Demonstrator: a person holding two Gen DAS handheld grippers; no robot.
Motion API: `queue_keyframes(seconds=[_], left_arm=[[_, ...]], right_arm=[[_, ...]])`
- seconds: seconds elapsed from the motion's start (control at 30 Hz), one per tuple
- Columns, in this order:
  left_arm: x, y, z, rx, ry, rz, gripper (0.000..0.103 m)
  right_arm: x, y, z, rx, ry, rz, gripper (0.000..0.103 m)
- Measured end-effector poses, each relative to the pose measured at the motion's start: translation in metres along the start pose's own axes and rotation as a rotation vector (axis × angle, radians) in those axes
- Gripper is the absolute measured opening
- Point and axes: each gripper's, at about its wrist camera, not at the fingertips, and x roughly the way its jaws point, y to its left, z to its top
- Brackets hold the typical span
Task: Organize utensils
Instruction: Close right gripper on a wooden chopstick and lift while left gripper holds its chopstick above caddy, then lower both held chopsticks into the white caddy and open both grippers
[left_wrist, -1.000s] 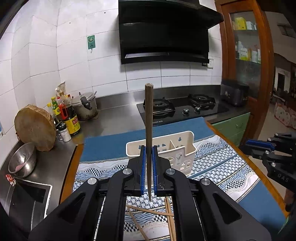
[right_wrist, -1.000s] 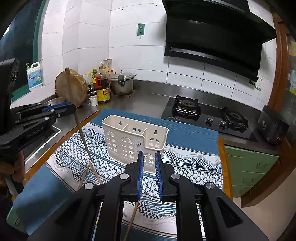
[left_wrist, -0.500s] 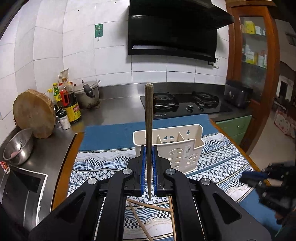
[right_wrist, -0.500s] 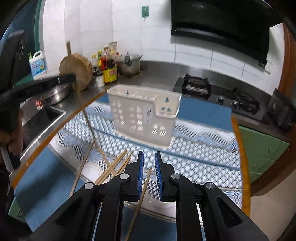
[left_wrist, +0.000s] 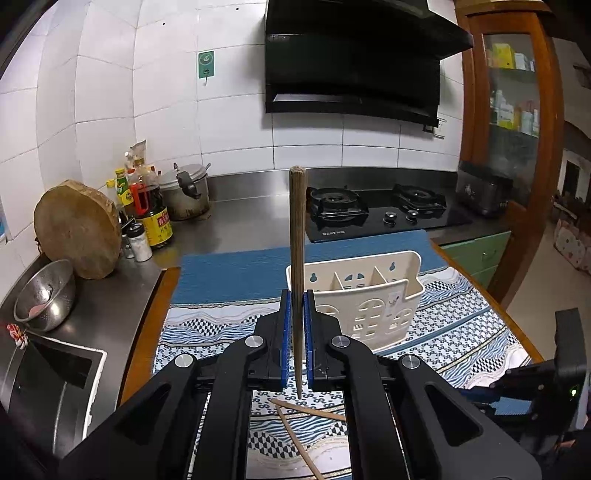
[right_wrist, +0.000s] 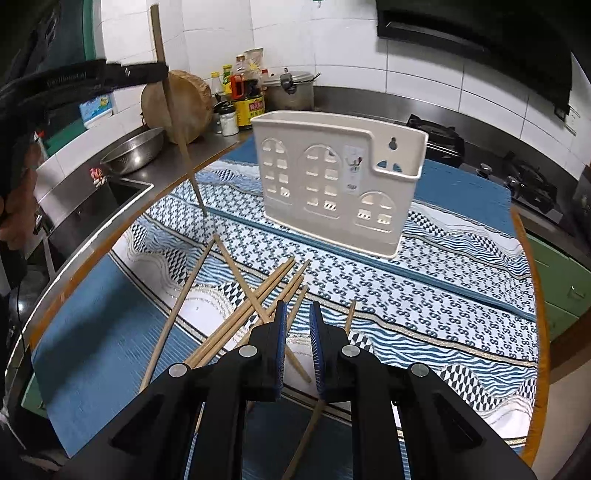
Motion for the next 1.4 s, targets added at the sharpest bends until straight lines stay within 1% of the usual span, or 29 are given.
queue_keyframes(seconds=[0.13,0.23,0.3,0.33,0.5,0.57,0.73,0.8,0.83,0.87,1.03,1.17,1.27,1.4], left_arm=[[-0.002,0.002,0.003,-0.006,-0.012,-0.006,0.005],[-0.002,0.002,0.004,-0.009,-0.015,-0.016,0.005],[-0.002,0.002,0.004,-0.008,-0.017,-0.017,0.005],[-0.001,0.003,0.004,-0.008,-0.018,-0.017,0.005],[0.000,0.006,0.005,-0.017,-0.024,-0.023,0.005],[0.001,0.007,0.005,-0.026,-0.023,-0.031,0.005],[0.005,0.008,0.005,-0.025,-0.020,-0.034,0.005],[0.007,0.009,0.005,-0.030,-0.015,-0.035,0.005],[0.009,0.010,0.004,-0.031,-0.012,-0.033,0.005],[0.010,0.010,0.004,-0.032,-0.011,-0.032,0.005],[0.013,0.013,0.002,-0.045,0.000,-0.038,0.005],[0.013,0.014,0.002,-0.048,0.000,-0.039,0.005],[0.011,0.015,0.003,-0.050,-0.006,-0.042,0.005],[0.004,0.015,0.008,-0.056,-0.025,-0.047,0.005]], right_arm=[[0.005,-0.003,-0.006,0.017,0.016,0.007,0.014],[0.009,-0.002,-0.011,0.003,0.031,0.006,0.016],[0.012,-0.001,-0.015,-0.009,0.038,0.020,0.023],[0.013,0.000,-0.016,-0.015,0.040,0.024,0.028],[0.032,0.007,-0.028,-0.093,0.078,0.027,0.029],[0.039,0.008,-0.031,-0.126,0.085,0.012,0.029],[0.055,0.010,-0.033,-0.186,0.097,0.027,0.029],[0.060,0.012,-0.033,-0.217,0.099,0.020,0.029],[0.061,0.013,-0.034,-0.226,0.101,0.021,0.026],[0.063,0.014,-0.034,-0.239,0.102,0.020,0.020],[0.064,0.018,-0.037,-0.253,0.094,0.021,0.008],[0.055,0.021,-0.038,-0.259,0.076,0.019,0.007],[0.037,0.024,-0.035,-0.249,0.045,0.028,0.006],[-0.003,0.024,-0.020,-0.210,-0.046,0.040,0.006]])
